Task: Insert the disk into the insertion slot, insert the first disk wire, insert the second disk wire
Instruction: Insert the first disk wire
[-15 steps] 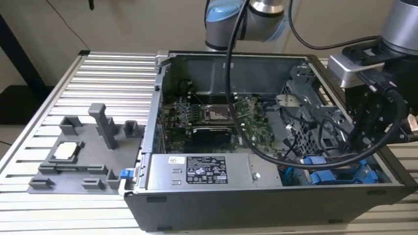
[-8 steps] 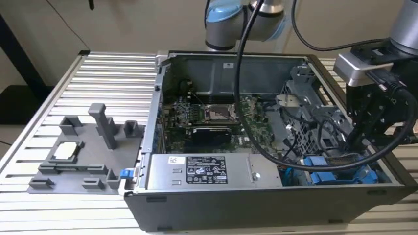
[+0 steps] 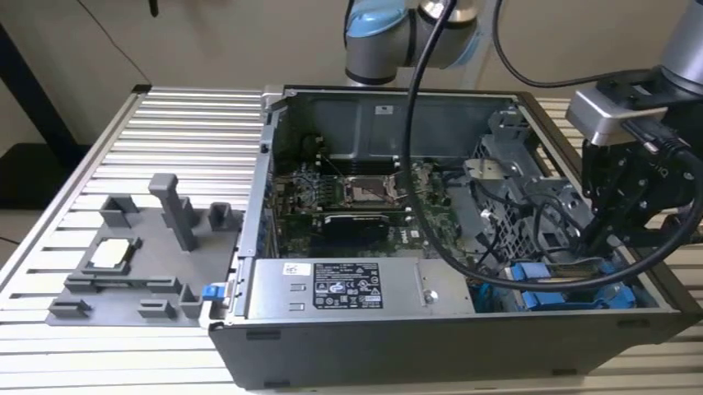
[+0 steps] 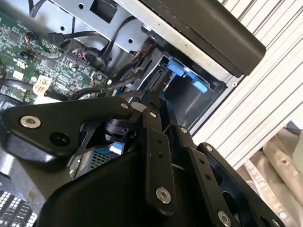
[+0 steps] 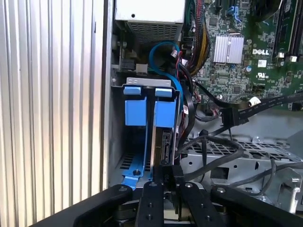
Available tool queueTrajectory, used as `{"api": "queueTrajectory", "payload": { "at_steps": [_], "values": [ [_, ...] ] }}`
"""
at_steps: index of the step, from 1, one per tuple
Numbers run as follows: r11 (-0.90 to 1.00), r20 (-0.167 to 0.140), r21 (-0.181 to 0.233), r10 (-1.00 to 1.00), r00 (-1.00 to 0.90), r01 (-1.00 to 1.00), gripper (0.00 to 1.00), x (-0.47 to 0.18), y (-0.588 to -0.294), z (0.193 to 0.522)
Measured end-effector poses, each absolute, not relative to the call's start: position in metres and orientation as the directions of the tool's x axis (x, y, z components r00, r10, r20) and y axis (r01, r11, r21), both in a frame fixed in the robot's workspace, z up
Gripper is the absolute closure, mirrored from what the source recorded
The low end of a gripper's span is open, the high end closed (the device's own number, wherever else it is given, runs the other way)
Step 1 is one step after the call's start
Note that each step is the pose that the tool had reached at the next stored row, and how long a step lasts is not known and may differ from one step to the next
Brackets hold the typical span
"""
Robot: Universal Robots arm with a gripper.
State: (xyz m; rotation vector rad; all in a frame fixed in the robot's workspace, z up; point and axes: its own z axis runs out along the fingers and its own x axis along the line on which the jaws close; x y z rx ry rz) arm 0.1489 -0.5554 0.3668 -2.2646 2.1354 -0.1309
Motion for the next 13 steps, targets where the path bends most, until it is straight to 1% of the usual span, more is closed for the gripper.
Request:
{"api": "queueTrajectory", "payload": {
  "at_steps": [9,13],
  "values": [
    [-0.050,0.026,-0.066,-0.998,0.048,-0.997,0.81,0.1525,-0.5554,0.3624],
    [-0.048,0.020,-0.048,-0.999,0.047,-0.998,0.81,0.1543,-0.5554,0.3608]
  ]
}}
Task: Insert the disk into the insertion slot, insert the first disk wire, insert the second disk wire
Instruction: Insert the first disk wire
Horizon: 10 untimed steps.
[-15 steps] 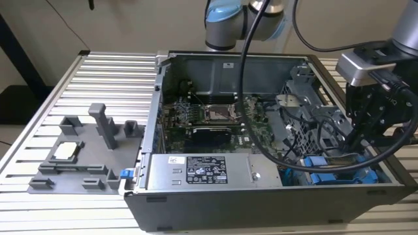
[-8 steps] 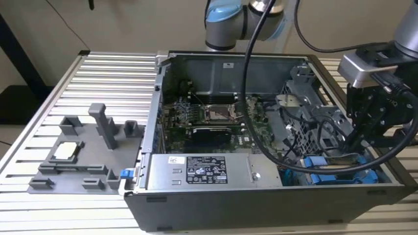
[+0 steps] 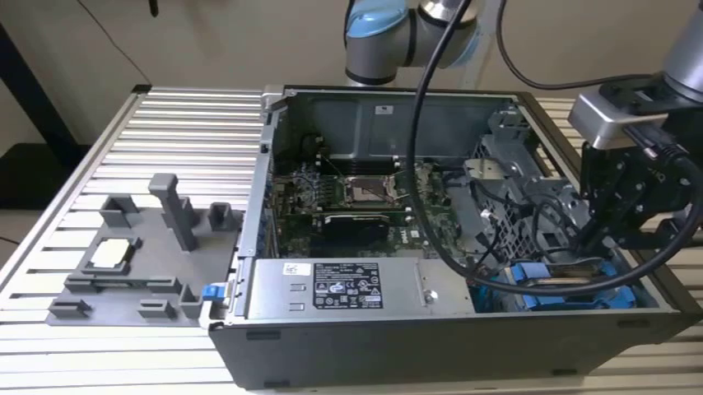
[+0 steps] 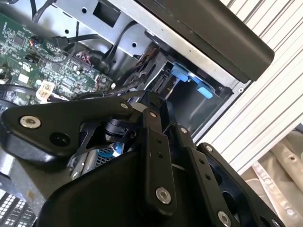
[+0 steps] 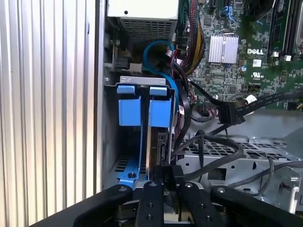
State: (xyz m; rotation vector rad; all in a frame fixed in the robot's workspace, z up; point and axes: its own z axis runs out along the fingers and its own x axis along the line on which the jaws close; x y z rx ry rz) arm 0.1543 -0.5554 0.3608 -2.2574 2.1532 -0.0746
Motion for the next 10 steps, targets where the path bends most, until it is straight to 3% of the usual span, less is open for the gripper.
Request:
{"api": "queueTrajectory", "payload": {
  "at_steps": [10],
  "values": [
    [-0.048,0.012,0.006,-0.999,0.048,-0.999,0.81,0.170,-0.555,0.357]
  ]
}}
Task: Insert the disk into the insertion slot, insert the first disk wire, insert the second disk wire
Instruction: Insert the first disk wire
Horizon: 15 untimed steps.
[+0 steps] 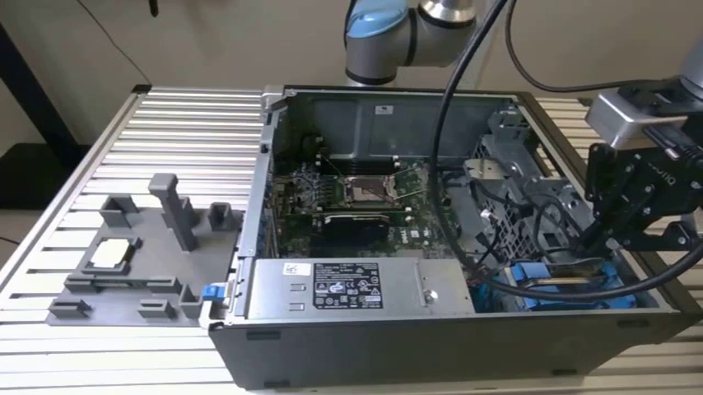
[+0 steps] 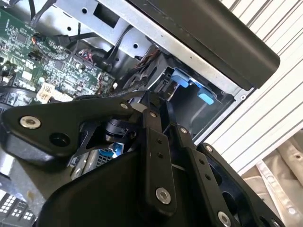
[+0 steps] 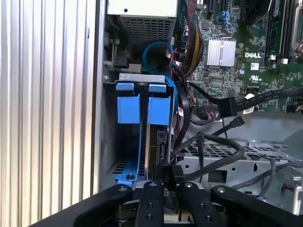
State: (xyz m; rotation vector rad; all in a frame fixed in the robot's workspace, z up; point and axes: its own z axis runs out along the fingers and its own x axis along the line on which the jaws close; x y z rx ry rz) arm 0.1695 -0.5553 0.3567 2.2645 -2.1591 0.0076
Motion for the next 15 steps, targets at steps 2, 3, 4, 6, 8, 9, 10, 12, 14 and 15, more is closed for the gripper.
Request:
{"api": "queueTrajectory", "payload": {
  "at_steps": [2,3,4,6,8,9,10,12,14,15],
  "values": [
    [-0.048,0.010,0.017,-0.999,0.048,-0.999,0.81,0.1718,-0.5554,0.3561],
    [-0.048,0.008,0.022,-0.999,0.048,-0.999,0.81,0.1727,-0.5554,0.3557],
    [-0.048,0.007,0.027,-0.999,0.048,-0.999,0.81,0.1736,-0.5553,0.3553],
    [-0.048,0.003,0.031,-0.999,0.048,-0.998,0.81,0.1753,-0.5555,0.3542],
    [-0.047,-0.004,0.032,-0.999,0.047,-0.998,0.81,0.1767,-0.5558,0.3532],
    [-0.047,-0.007,0.032,-0.999,0.047,-0.998,0.81,0.1773,-0.5560,0.3529],
    [-0.046,-0.009,0.032,-0.999,0.046,-0.998,0.81,0.1780,-0.5562,0.3527],
    [-0.045,-0.010,0.034,-0.999,0.045,-0.998,0.81,0.1789,-0.5564,0.3526],
    [-0.042,-0.010,0.037,-0.999,0.042,-0.998,0.81,0.1793,-0.5567,0.3526],
    [-0.042,-0.010,0.037,-0.999,0.042,-0.998,0.81,0.1793,-0.5567,0.3525]
  ]
}}
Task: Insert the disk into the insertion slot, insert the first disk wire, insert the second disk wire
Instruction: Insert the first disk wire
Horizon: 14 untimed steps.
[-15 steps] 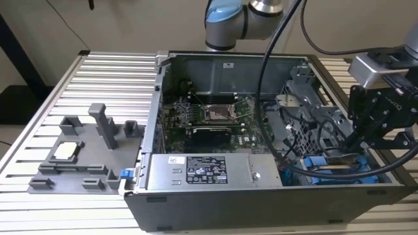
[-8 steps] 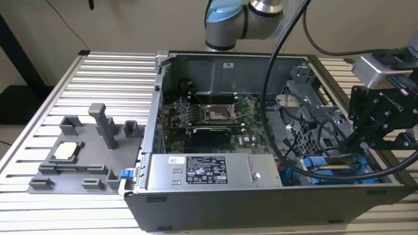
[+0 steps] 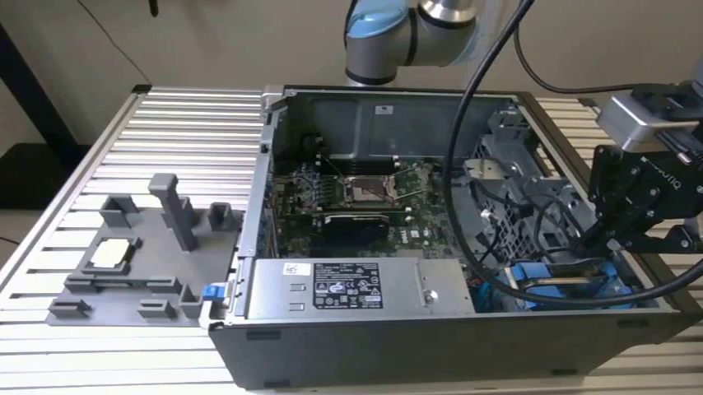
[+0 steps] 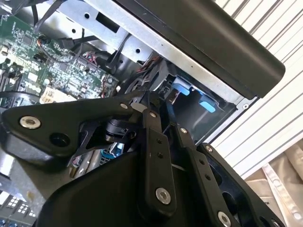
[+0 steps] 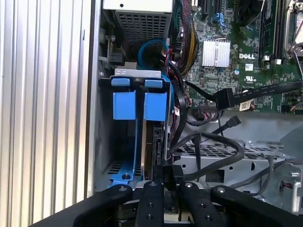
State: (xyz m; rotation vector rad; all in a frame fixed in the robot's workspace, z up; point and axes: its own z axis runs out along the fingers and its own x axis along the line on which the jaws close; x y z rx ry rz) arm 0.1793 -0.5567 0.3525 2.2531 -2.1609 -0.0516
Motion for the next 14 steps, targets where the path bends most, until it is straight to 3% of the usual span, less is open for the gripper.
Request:
{"api": "queueTrajectory", "payload": {
  "at_steps": [14],
  "values": [
    [-0.024,-0.022,0.037,-0.999,0.023,-0.999,0.81,0.1787,-0.5664,0.3487]
  ]
}}
